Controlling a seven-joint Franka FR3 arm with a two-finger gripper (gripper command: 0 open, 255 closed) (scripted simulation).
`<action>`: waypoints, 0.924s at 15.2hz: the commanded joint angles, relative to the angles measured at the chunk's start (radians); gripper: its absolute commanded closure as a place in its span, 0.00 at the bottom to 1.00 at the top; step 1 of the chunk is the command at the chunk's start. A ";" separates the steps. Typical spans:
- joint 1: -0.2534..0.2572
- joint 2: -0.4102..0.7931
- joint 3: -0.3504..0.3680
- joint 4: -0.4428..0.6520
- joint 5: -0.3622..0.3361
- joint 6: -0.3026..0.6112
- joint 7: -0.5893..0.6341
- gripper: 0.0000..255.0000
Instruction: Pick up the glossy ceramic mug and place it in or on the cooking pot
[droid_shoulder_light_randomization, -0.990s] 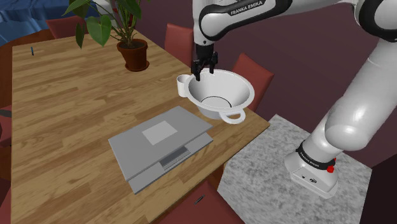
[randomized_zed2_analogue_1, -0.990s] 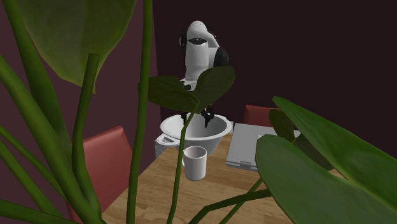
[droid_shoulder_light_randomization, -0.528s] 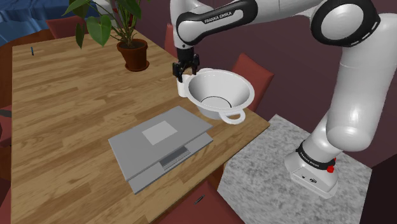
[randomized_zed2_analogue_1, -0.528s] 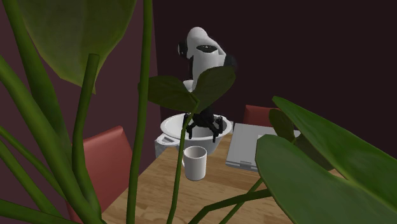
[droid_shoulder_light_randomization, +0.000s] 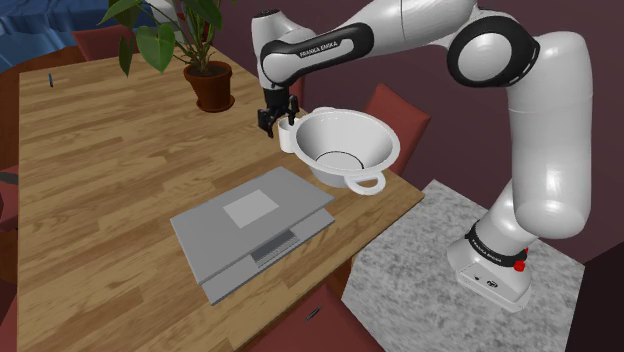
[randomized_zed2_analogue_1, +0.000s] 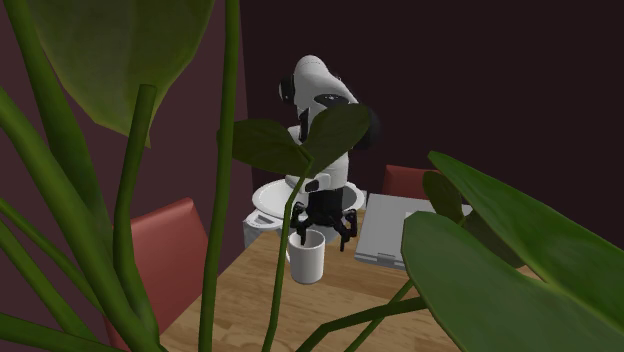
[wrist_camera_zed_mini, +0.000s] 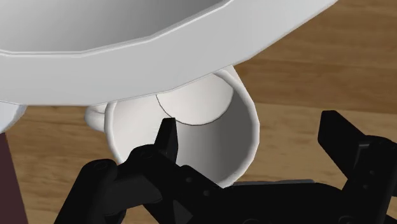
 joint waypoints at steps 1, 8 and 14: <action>0.000 0.007 -0.001 -0.016 -0.002 0.024 0.002 0.00; -0.001 0.012 -0.002 -0.029 -0.003 0.042 0.003 0.00; -0.001 0.012 -0.002 -0.029 -0.003 0.042 0.003 1.00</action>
